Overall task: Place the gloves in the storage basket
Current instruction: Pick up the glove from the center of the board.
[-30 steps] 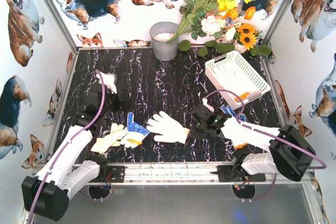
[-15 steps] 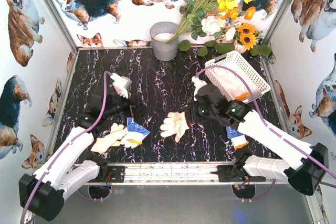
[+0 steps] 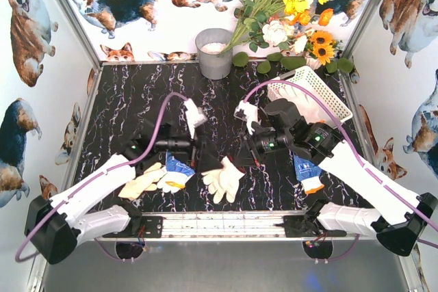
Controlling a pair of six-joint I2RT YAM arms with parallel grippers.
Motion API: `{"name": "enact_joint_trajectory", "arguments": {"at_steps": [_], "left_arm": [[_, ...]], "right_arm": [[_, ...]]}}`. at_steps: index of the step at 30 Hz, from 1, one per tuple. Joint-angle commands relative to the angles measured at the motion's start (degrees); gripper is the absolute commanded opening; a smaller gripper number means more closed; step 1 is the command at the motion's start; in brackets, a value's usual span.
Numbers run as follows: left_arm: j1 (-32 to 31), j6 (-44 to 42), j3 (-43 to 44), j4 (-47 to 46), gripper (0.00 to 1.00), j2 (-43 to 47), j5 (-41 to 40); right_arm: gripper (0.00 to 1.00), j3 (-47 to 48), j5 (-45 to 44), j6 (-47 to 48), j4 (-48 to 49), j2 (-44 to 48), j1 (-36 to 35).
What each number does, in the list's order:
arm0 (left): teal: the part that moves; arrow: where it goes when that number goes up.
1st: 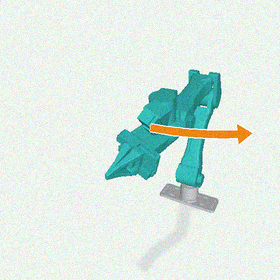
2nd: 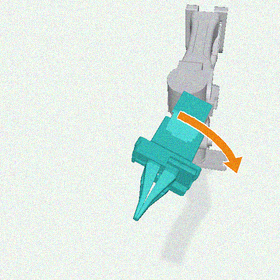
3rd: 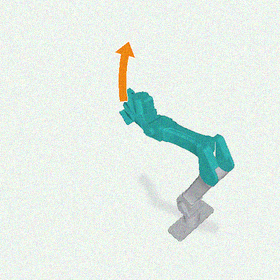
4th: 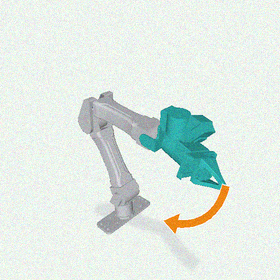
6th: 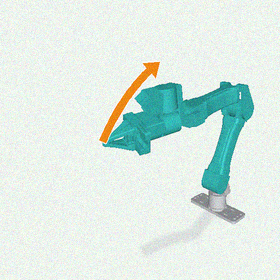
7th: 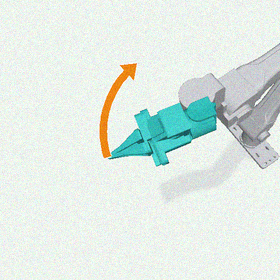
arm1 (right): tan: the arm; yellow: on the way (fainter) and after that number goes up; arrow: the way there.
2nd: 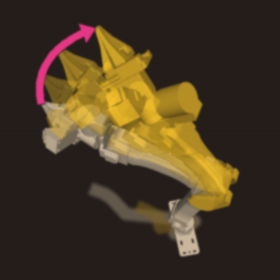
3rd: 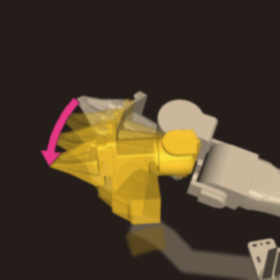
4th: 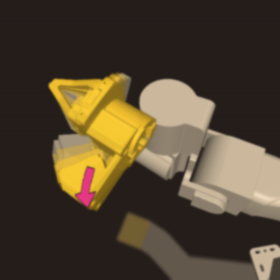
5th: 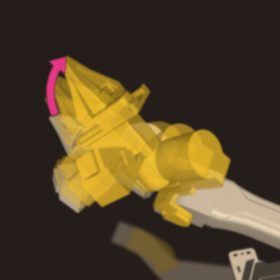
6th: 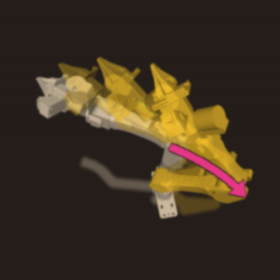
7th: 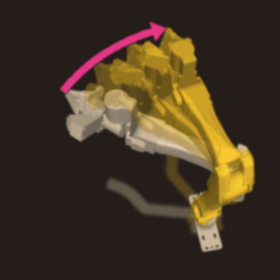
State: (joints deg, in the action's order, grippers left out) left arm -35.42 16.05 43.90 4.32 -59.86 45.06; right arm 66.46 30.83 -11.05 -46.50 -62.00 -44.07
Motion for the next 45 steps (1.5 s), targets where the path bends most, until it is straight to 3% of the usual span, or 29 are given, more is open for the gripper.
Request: {"name": "enact_joint_trajectory", "arguments": {"at_steps": [1,5,7,10,12,13,14,15,19,22,25,29,33,38,42,43,45], "left_arm": [[-4.37,3.24,0.86,-6.88,0.99,-2.46,5.83],[-5.97,8.08,-0.12,-13.02,0.74,-3.33,9.0],[-6.09,9.84,-2.7,-15.36,0.56,-3.25,9.59],[-6.31,12.16,-4.03,-18.45,0.2,-3.14,10.19],[-6.54,12.98,-4.69,-19.38,0.03,-2.6,9.55],[-6.51,13.05,-4.92,-19.43,0.0,-2.18,9.06],[-6.51,13.12,-5.15,-19.43,0.0,-1.79,8.66],[-6.55,13.08,-5.33,-19.43,0.0,-1.38,8.17],[-6.51,13.17,-5.59,-19.28,0.0,-0.92,7.58],[-6.54,13.3,-5.5,-19.26,0.0,-1.18,7.59],[-6.55,13.03,-5.2,-19.07,0.0,-1.35,7.67],[-6.55,10.94,-4.74,-16.18,0.0,-1.75,7.27],[-6.44,7.29,-3.92,-11.62,0.0,-1.59,5.38],[-6.42,7.31,-3.91,-12.15,0.0,-1.57,4.7],[-6.0,6.96,-3.84,-11.74,0.0,-1.21,2.98],[-5.58,6.46,-3.72,-10.59,0.1,-1.0,1.35],[-3.99,5.0,-3.47,-7.61,0.59,-0.25,-2.35]], "right_arm": [[0.0,4.03,8.84,1.58,2.55,-0.36,0.39],[0.0,4.44,8.61,1.72,2.67,-0.5,0.93],[0.0,4.11,8.55,1.58,2.96,-0.32,1.3],[0.0,3.43,8.48,1.3,3.1,-0.38,1.62],[0.0,2.97,8.3,1.01,2.77,-0.63,1.79],[0.0,2.77,8.35,0.88,2.53,-0.79,1.95],[0.0,2.5,8.37,0.71,2.37,-0.96,2.04],[0.07,2.07,8.67,0.47,2.22,-1.2,2.06],[0.45,1.2,11.61,-0.31,2.17,-3.33,2.15],[0.52,0.49,13.93,-0.66,3.26,-4.76,2.15],[0.48,0.23,13.15,-0.82,3.99,-5.47,2.15],[0.33,0.14,11.66,-1.16,5.5,-5.59,2.15],[0.31,0.71,10.15,-0.92,5.85,-5.42,2.62],[0.0,1.14,12.31,-0.61,5.83,-6.33,3.03],[0.0,1.82,11.21,0.28,4.84,-7.17,3.03],[0.0,1.95,9.8,0.53,4.47,-7.11,3.1],[0.0,2.58,5.3,1.62,3.1,-7.04,3.6]]}}
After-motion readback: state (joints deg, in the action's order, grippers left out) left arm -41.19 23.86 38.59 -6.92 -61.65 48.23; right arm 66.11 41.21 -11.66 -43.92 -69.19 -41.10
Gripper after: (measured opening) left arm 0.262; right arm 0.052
